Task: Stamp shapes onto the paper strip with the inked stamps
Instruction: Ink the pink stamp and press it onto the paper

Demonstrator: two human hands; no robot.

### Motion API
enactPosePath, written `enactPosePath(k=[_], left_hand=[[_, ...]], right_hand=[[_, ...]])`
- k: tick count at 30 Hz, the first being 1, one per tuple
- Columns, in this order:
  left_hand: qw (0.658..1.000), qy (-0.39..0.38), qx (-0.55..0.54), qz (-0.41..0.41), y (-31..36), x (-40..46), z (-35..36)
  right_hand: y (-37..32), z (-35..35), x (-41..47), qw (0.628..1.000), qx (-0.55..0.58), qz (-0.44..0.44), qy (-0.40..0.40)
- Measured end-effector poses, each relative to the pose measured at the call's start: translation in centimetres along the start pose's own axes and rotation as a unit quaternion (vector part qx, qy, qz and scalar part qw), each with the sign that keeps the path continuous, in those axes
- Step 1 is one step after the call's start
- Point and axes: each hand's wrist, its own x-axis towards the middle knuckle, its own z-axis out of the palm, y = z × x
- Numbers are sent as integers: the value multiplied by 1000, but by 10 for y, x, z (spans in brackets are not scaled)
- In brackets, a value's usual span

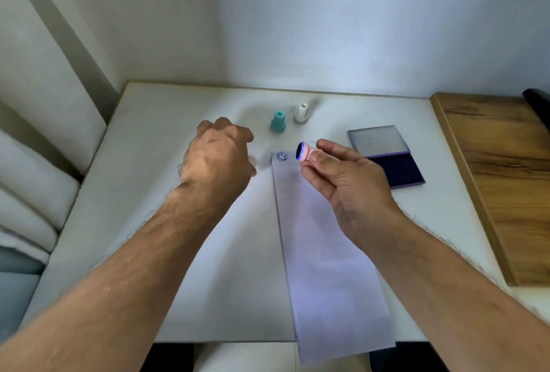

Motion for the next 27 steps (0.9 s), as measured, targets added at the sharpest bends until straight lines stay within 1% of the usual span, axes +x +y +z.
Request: enactPosePath(k=[3, 6, 11, 15, 19, 23, 25, 27], left_hand=[[999, -8, 7, -31, -3, 5, 2], [999, -18, 3, -41, -5, 8, 5], [999, -9, -1, -43, -4, 5, 3], [999, -35, 16, -35, -1, 5, -1], [998, -42, 27, -24, 4, 7, -2], [999, -25, -24, -42, 5, 7, 0], [996, -2, -79, -51, 6, 8, -3], [985, 4, -152, -77, 10, 9, -10]], right_hand=[[0, 4, 7, 1000, 13, 11, -20], [4, 6, 11, 999, 11, 25, -29], [7, 10, 18, 999, 10, 36, -27], [4, 11, 22, 998, 25, 44, -28], [0, 10, 25, 997, 39, 50, -32], [-3, 11, 25, 997, 45, 46, -39], [-4, 11, 24, 997, 48, 44, -47], [-5, 12, 23, 996, 59, 40, -56]])
